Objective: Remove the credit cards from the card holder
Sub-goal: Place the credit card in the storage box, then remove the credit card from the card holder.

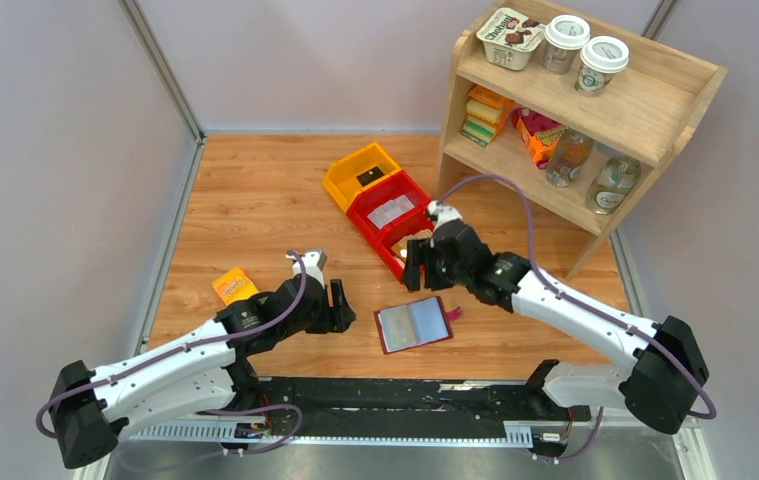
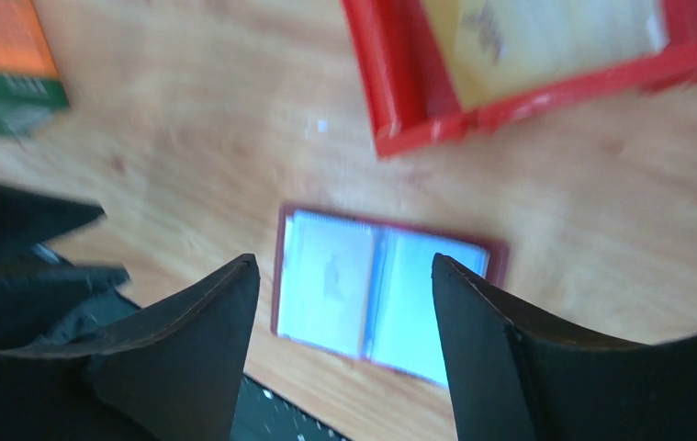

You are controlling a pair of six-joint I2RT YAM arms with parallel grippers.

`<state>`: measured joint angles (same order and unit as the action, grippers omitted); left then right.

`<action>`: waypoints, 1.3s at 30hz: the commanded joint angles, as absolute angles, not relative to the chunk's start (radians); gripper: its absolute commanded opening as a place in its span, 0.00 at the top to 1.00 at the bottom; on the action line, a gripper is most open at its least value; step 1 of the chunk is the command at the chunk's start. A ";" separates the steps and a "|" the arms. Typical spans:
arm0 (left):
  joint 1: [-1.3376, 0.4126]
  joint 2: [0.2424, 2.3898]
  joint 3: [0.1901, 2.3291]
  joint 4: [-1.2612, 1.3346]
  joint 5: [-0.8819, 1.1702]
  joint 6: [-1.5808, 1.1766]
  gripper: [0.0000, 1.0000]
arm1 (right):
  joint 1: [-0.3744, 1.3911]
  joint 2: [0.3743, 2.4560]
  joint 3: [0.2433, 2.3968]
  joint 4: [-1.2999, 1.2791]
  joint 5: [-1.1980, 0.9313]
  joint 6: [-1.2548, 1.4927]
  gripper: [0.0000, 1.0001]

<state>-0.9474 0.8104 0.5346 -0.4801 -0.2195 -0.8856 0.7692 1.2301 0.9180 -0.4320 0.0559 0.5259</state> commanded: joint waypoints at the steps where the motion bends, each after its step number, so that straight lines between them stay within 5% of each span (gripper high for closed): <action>1: -0.948 0.822 0.509 -0.416 -0.209 -0.933 0.27 | 0.899 1.206 0.827 -0.486 0.132 0.548 0.27; 39: -0.950 0.973 0.491 -0.314 -0.166 -0.956 0.27 | 1.065 1.561 0.920 -0.495 0.183 0.601 0.18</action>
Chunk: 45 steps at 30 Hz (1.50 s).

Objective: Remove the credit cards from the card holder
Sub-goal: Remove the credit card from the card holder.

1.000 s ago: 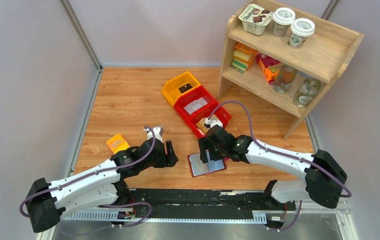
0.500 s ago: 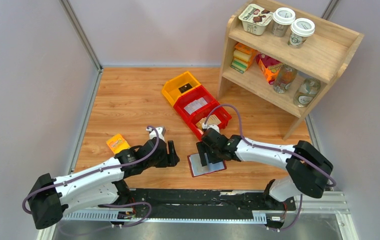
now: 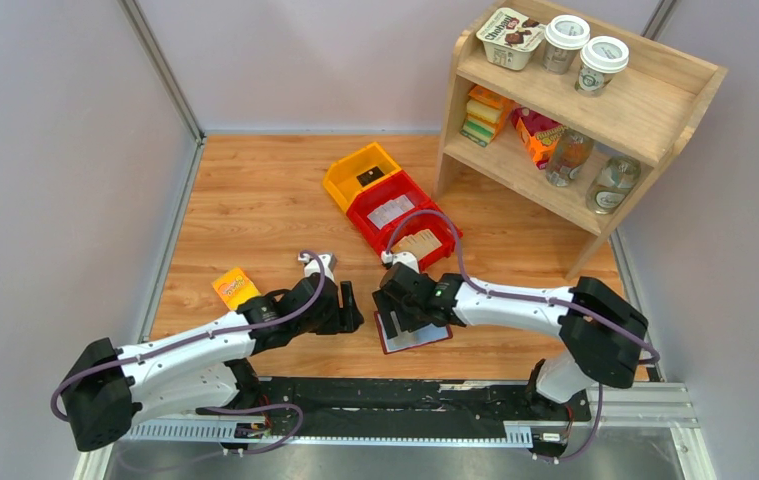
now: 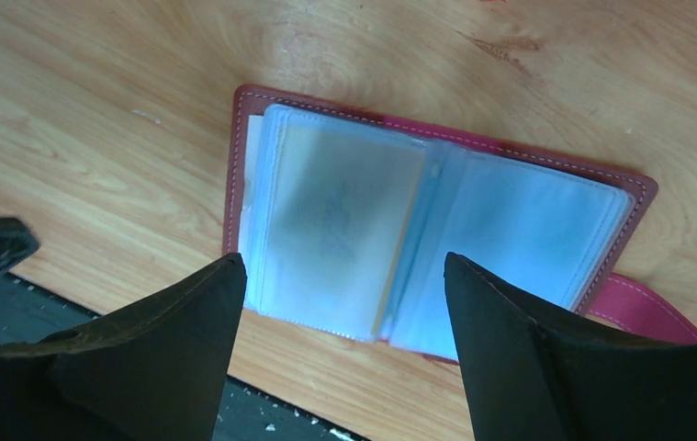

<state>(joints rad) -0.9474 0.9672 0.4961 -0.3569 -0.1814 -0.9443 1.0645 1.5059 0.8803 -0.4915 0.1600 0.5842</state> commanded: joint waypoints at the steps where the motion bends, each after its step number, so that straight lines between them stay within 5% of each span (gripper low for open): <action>1: -0.948 0.976 0.489 -0.314 -0.166 -0.957 0.27 | 1.066 1.574 0.925 -0.497 0.183 0.601 0.18; 10: -0.948 1.009 0.495 -0.288 -0.149 -0.960 0.27 | 1.065 1.649 0.957 -0.531 0.189 0.604 0.24; 19: -0.950 1.009 0.499 -0.278 -0.137 -0.966 0.27 | 1.009 1.588 0.882 -0.460 0.114 0.607 0.52; 26: -0.963 1.075 0.545 -0.236 -0.120 -0.960 0.28 | 0.947 1.529 0.805 -0.385 0.026 0.611 0.60; 36: -1.029 1.305 0.698 -0.152 -0.087 -0.910 0.60 | 0.874 1.474 0.726 -0.301 -0.087 0.623 0.65; 45: -1.037 1.508 0.712 -0.108 -0.037 -0.943 0.74 | 0.858 1.451 0.712 -0.296 -0.089 0.632 0.66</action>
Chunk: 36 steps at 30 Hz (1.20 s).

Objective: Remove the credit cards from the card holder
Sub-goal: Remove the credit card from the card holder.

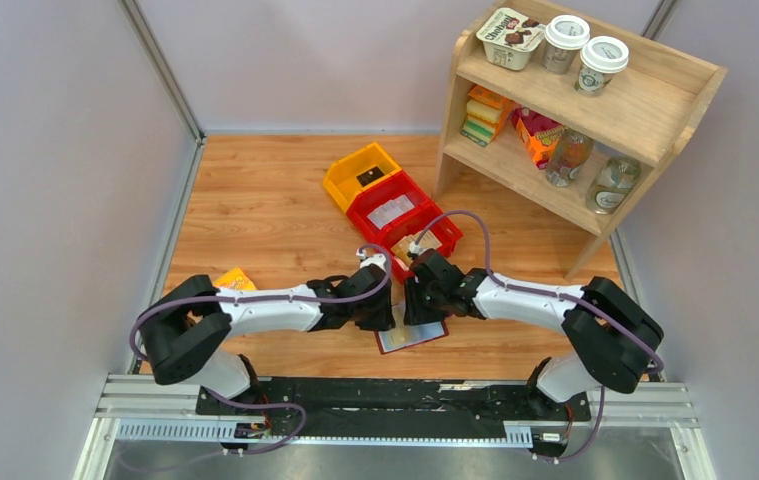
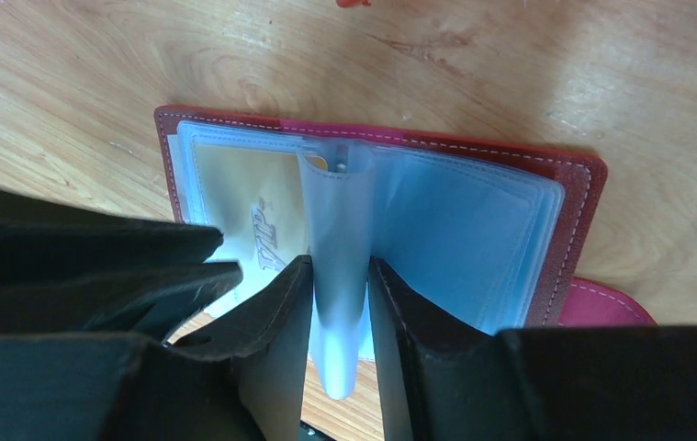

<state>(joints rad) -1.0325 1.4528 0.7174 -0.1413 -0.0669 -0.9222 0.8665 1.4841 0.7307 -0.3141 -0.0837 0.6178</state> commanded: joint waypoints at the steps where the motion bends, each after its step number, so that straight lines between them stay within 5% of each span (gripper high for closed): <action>1: -1.038 1.520 0.698 -0.103 -0.035 -0.957 0.74 | 0.856 1.445 0.709 -0.296 -0.087 0.632 0.66; 9: -1.039 1.591 0.652 -0.103 -0.023 -0.994 0.78 | 0.854 1.402 0.730 -0.360 -0.034 0.618 0.62; 21: -1.037 1.534 0.644 -0.069 -0.037 -0.966 0.78 | 0.801 1.258 0.787 -0.653 0.376 0.528 0.57; 28: -1.038 1.445 0.670 -0.063 -0.074 -0.939 0.69 | 0.802 1.066 0.712 -0.431 0.034 0.488 0.51; 36: -1.037 1.217 0.617 -0.155 -0.179 -0.960 0.65 | 0.795 1.184 0.637 -0.148 -0.271 0.558 0.53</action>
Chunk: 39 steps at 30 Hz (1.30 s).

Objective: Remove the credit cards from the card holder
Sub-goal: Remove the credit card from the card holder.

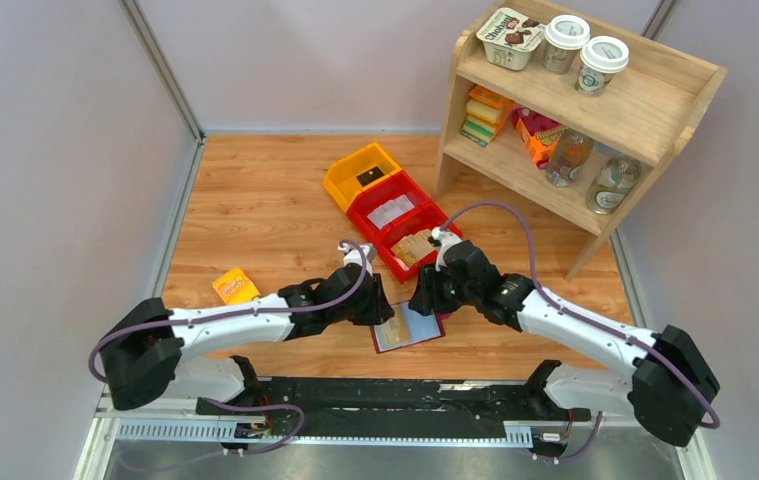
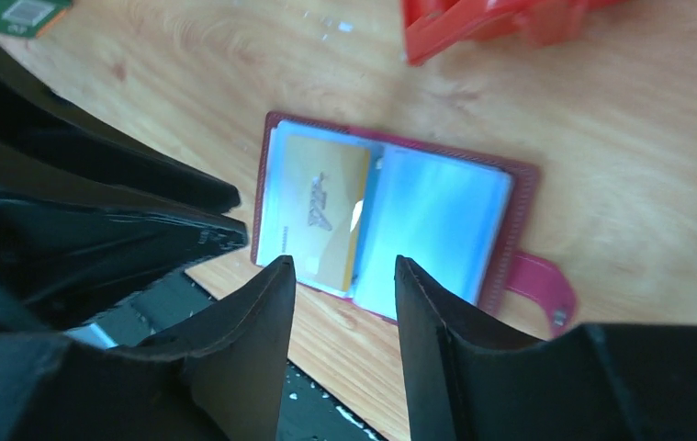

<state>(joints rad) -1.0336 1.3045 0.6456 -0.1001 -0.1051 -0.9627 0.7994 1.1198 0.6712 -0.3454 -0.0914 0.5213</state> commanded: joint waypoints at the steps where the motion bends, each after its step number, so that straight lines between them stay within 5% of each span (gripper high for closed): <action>1: -1.037 1.210 0.605 -0.159 -0.189 -0.968 0.66 | 0.795 1.207 0.631 -0.120 -0.288 0.566 0.55; 10: -1.037 1.311 0.597 -0.115 -0.124 -0.966 0.87 | 0.770 1.377 0.600 -0.009 -0.333 0.624 0.58; 23: -1.037 1.457 0.657 -0.121 -0.081 -0.956 0.91 | 0.726 1.479 0.551 0.100 -0.422 0.689 0.61; 39: -1.039 1.539 0.690 -0.201 -0.097 -0.956 0.97 | 0.644 1.427 0.400 0.458 -0.664 0.776 0.82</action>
